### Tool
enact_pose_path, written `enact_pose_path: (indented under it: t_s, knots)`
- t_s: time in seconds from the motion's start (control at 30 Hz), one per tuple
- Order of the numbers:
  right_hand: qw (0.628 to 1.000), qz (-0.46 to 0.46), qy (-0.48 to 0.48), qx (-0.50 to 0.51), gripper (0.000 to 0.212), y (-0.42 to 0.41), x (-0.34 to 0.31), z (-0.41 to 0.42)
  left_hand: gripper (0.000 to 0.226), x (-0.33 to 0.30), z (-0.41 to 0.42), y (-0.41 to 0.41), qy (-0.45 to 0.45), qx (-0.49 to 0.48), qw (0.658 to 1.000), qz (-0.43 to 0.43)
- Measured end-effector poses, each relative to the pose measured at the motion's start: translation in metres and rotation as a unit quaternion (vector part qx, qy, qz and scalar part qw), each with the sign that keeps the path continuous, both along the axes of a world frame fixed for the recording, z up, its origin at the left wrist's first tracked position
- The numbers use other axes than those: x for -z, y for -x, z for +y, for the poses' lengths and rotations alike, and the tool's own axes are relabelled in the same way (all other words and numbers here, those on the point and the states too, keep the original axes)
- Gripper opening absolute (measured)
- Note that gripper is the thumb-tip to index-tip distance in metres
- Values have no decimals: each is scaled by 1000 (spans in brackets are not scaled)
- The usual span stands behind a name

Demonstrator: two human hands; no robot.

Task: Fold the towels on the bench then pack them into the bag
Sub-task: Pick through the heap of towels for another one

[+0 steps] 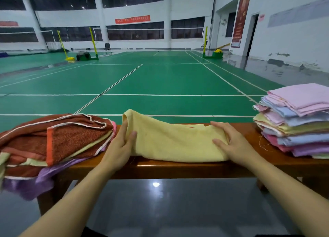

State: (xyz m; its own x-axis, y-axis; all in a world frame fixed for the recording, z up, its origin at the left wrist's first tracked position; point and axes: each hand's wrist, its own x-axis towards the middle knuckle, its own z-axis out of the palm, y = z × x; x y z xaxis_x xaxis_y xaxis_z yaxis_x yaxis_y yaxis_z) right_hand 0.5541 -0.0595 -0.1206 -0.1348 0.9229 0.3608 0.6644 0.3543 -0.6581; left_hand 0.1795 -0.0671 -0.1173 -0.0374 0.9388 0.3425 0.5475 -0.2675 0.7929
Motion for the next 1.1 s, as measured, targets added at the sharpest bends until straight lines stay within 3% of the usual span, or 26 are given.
enact_pose_path:
  t_s: [0.13, 0.27, 0.6, 0.77, 0.87, 0.93, 1.0, 1.03, 1.1]
  knots:
    - [999, -28, 20, 12, 58, -12, 1, -2, 67, 0, 4, 2, 3, -16, 1000, -20]
    - [998, -34, 29, 34, 58, -11, 2, 6, 67, 9, 15, 0, 62, -48, 996, 35]
    - [986, -137, 50, 81, 65, 21, -7, 38, 75, 2, 31, -2, 142, -135, 978, 67]
    - [953, -236, 127, 140, 66, 26, -7, 51, 67, 1, 34, 0, 187, -155, 952, 186]
    - [935, -282, 92, 196, 60, 22, -10, 53, 61, -6, 25, -6, 181, -221, 901, 327]
    - [951, -257, 4, 170, 45, 27, -9, 54, 59, -9, 20, -18, 111, -214, 904, 353]
    - [969, -231, -46, 72, 32, 41, -8, 53, 55, -12, 15, -37, 89, -126, 946, 284]
    - [971, -236, -35, 20, 31, 49, -6, 53, 55, -11, 13, -48, 108, -84, 954, 267]
    - [966, -251, 25, -51, 36, 61, -3, 51, 58, -2, 8, -67, 156, -35, 935, 316]
